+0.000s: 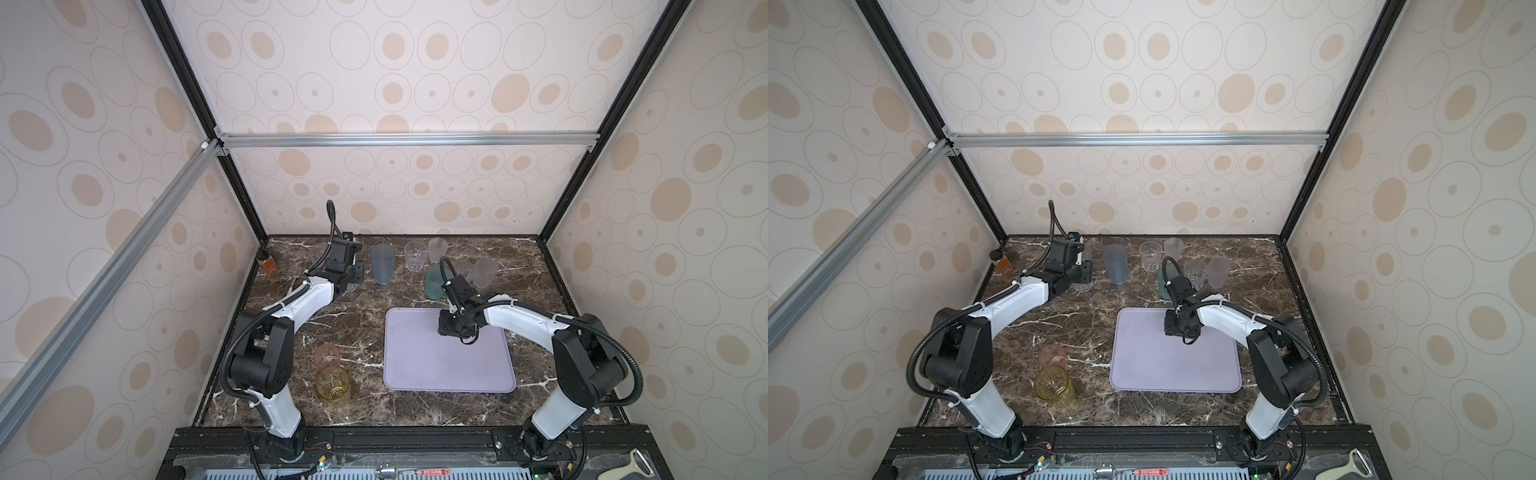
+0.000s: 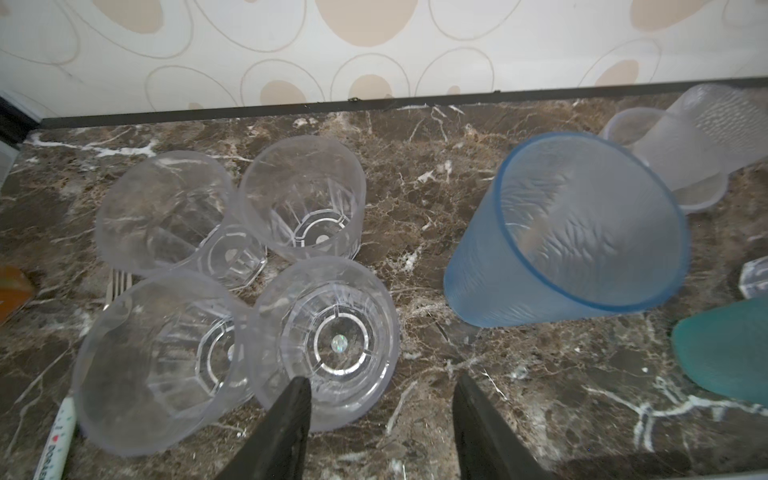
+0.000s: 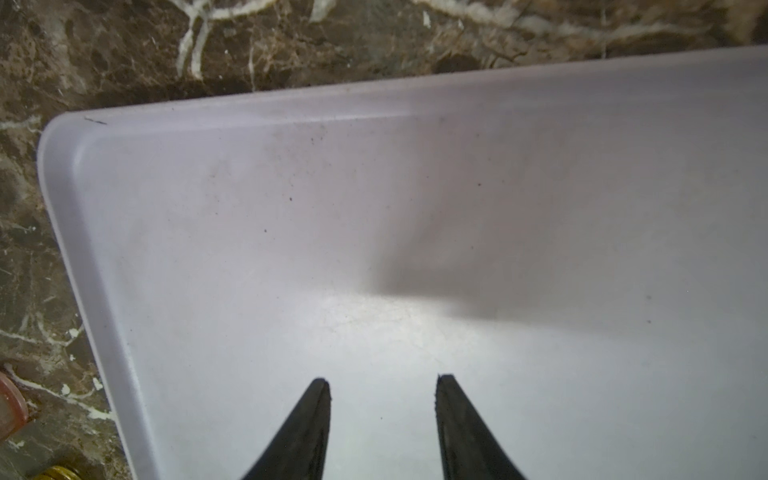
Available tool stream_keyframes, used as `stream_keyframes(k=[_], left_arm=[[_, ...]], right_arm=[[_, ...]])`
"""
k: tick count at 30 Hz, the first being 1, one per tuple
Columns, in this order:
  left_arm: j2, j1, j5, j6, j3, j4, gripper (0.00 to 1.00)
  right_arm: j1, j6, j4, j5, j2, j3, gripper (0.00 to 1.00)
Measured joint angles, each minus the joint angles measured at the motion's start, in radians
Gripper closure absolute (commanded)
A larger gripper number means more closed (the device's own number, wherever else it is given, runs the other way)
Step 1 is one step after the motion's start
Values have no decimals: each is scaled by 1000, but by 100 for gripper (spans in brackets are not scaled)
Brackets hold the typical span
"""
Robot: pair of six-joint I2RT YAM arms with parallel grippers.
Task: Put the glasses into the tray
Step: 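Grasp a clear faceted glass from the cluster with the left gripper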
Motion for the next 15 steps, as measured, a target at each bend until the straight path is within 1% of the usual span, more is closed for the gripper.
stream_keyframes(k=[5, 11, 15], left_arm=[[134, 0, -11, 63, 100, -55, 51], [174, 0, -36, 109, 135, -90, 55], [192, 0, -44, 136, 174, -90, 62]], right_arm=[[0, -4, 6, 11, -5, -14, 56], [0, -3, 16, 13, -9, -48, 56], [1, -4, 18, 9, -9, -53, 57]])
